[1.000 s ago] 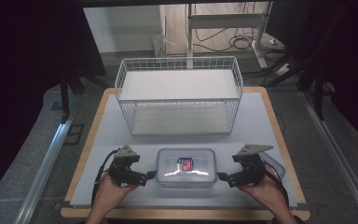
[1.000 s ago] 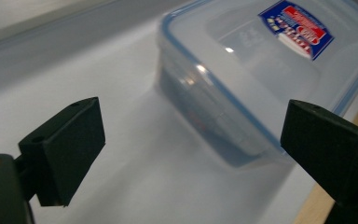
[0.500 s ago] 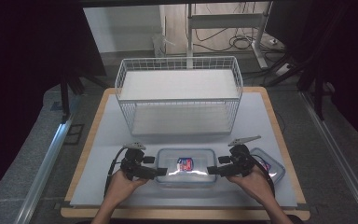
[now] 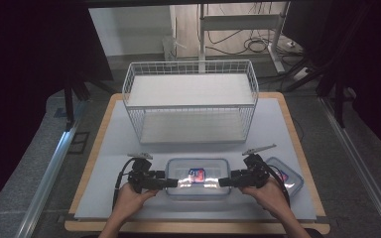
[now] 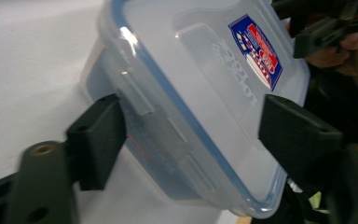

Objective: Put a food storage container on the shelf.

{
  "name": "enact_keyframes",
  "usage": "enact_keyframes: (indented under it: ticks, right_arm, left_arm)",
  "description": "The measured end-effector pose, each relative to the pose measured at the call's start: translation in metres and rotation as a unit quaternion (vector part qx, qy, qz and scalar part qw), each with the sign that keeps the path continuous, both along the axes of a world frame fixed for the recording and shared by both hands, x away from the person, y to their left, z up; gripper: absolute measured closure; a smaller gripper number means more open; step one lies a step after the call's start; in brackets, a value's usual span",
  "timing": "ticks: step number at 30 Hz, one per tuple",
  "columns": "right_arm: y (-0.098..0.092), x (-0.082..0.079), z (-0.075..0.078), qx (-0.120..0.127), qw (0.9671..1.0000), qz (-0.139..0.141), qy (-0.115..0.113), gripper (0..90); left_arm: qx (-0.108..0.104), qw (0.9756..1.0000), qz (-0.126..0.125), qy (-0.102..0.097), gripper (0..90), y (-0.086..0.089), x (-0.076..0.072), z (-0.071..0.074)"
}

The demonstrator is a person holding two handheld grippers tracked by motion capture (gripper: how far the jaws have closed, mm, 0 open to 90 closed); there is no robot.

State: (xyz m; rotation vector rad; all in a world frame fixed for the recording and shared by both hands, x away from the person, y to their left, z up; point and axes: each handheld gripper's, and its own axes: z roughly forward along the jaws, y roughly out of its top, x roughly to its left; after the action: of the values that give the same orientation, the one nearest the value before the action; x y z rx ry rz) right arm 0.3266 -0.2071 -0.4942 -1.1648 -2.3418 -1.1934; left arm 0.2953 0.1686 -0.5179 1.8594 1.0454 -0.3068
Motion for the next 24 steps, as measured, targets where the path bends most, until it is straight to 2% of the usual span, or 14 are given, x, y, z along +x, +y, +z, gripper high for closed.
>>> enact_keyframes:
  ticks: [2,7,11,13,18,20,21,22,24]
  right_arm:
    - [-0.002,0.000,0.000,0.008,1.0000,0.000,0.003,32.7]
    - [-0.009,-0.006,0.005,0.022,0.9997,-0.002,-0.008,43.9]
    - [-0.012,-0.013,0.008,0.027,0.9995,-0.002,-0.016,48.7]
    - [-0.014,-0.016,0.009,0.031,0.9993,0.001,-0.019,50.3]
    - [-0.015,-0.021,0.008,0.038,0.9989,0.004,-0.026,50.8]
    - [-0.015,-0.021,0.006,0.039,0.9989,0.010,-0.023,47.4]
    - [-0.014,-0.020,0.002,0.035,0.9992,0.018,-0.011,41.6]
    - [-0.014,-0.020,0.002,0.035,0.9992,0.018,-0.011,41.6]
    - [-0.015,-0.022,0.003,0.038,0.9991,0.011,-0.012,49.4]
  left_arm:
    - [-0.007,1.0000,0.003,0.003,29.3,0.003,-0.002,0.000]
    - [-0.028,0.9995,0.014,-0.010,41.1,0.010,-0.013,0.002]
    - [-0.032,0.9991,0.017,-0.020,45.2,0.011,-0.020,0.003]
    - [-0.030,0.9988,0.018,-0.035,46.4,0.011,-0.027,0.005]
    - [-0.026,0.9985,0.017,-0.044,47.8,0.011,-0.033,0.006]
    - [-0.027,0.9984,0.015,-0.047,48.3,0.012,-0.034,0.006]
    - [-0.028,0.9984,0.014,-0.047,49.0,0.012,-0.035,0.006]
    - [-0.028,0.9984,0.014,-0.047,49.1,0.012,-0.035,0.006]
    - [-0.034,0.9984,0.015,-0.042,49.1,0.013,-0.035,0.004]
